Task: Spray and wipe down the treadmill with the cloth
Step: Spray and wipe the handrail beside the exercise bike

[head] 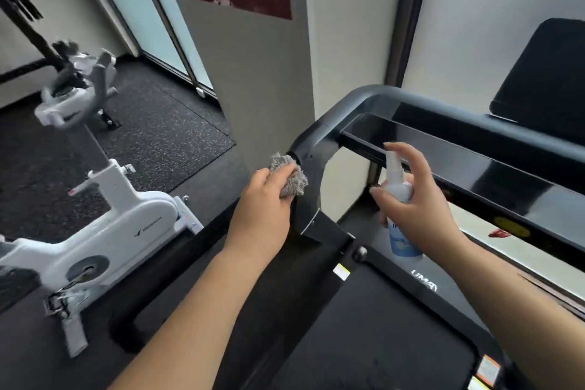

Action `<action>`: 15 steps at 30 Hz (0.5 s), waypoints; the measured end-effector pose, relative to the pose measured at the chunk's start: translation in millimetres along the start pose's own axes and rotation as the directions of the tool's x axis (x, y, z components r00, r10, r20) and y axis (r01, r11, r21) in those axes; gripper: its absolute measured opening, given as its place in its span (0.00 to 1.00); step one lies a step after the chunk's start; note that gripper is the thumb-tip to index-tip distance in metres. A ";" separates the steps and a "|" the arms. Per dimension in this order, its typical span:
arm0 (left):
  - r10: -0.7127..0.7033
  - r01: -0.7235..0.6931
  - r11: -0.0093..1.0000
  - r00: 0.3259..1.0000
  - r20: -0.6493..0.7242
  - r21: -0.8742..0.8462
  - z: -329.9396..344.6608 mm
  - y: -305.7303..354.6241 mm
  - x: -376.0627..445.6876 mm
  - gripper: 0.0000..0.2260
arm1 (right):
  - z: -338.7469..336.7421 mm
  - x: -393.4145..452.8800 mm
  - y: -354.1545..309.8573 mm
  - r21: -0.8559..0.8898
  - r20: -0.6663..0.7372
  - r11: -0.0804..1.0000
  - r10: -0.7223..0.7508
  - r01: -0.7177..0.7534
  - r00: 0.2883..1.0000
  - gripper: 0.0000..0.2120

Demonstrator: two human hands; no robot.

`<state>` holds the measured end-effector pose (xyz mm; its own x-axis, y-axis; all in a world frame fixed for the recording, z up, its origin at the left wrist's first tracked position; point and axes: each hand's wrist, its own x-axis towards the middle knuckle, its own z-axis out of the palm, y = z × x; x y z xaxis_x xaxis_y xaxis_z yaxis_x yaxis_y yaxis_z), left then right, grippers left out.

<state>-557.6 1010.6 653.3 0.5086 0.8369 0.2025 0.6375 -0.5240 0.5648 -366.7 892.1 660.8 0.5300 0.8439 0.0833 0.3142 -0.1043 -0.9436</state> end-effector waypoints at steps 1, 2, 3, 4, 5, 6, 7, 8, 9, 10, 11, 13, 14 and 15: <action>-0.012 0.012 1.000 1.000 -0.014 0.013 -9.5 -8.3 -7.2 0.23 | 12.3 -1.7 -2.9 0.007 0.017 1.000 -0.013 0.012 1.000 0.30; -0.022 0.023 0.999 0.999 -0.030 0.026 -18.5 -16.4 -14.9 0.23 | 24.7 -3.7 -5.2 0.011 0.035 1.000 -0.023 0.022 0.999 0.29; -0.032 0.033 0.999 0.999 -0.042 0.035 -27.7 -24.0 -23.2 0.23 | 36.6 -6.2 -7.9 0.011 0.050 0.999 -0.030 0.030 0.998 0.29; -0.043 0.045 0.998 0.998 -0.049 0.039 -36.4 -31.0 -32.1 0.23 | 48.3 -9.3 -11.0 0.009 0.065 0.999 -0.036 0.036 0.997 0.29; -0.056 0.058 0.998 0.997 -0.053 0.039 -44.9 -38.1 -41.1 0.23 | 59.6 -12.7 -13.9 0.008 0.081 0.999 -0.045 0.044 0.996 0.28; -0.069 0.071 0.997 0.996 -0.059 0.039 -52.8 -45.4 -50.0 0.23 | 70.4 -16.2 -16.3 0.012 0.099 0.998 -0.057 0.056 0.993 0.28; -0.084 0.087 0.995 0.994 -0.066 0.041 -60.2 -52.4 -58.8 0.23 | 80.2 -19.6 -18.5 0.017 0.122 0.998 -0.068 0.067 0.990 0.28; -0.102 0.105 0.993 0.992 -0.076 0.047 -66.2 -59.3 -67.0 0.23 | 89.5 -22.8 -20.4 0.024 0.148 0.997 -0.074 0.071 0.986 0.28; -0.121 0.127 0.990 0.989 -0.091 0.058 -72.0 -65.5 -75.0 0.23 | 98.2 -25.8 -22.5 0.029 0.177 0.997 -0.076 0.072 0.981 0.28; -0.141 0.149 0.986 0.984 -0.108 0.069 -76.9 -71.3 -82.3 0.23 | 106.1 -28.3 -24.3 0.032 0.208 0.997 -0.077 0.072 0.975 0.28; -0.161 0.172 0.982 0.979 -0.124 0.078 -81.7 -76.1 -89.7 0.23 | 113.6 -30.5 -26.3 0.034 0.238 0.997 -0.079 0.073 0.968 0.28; -0.199 0.214 0.972 0.969 -0.147 0.095 -89.6 -84.7 -102.8 0.24 | 126.7 -33.9 -28.8 0.033 0.286 0.996 -0.091 0.085 0.954 0.28; -0.215 0.233 0.967 0.964 -0.159 0.106 -93.1 -88.7 -108.5 0.24 | 132.6 -34.8 -29.9 0.029 0.305 0.995 -0.099 0.094 0.947 0.28; -0.231 0.252 0.961 0.957 -0.174 0.116 -96.7 -92.0 -113.8 0.24 | 137.9 -35.1 -30.6 0.027 0.323 0.995 -0.102 0.098 0.941 0.28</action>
<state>-730.1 978.9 655.6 0.2394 0.9495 0.2027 0.8081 -0.3106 0.5005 -503.5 938.2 642.5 0.2128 0.9745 0.0710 0.3434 -0.0066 -0.9392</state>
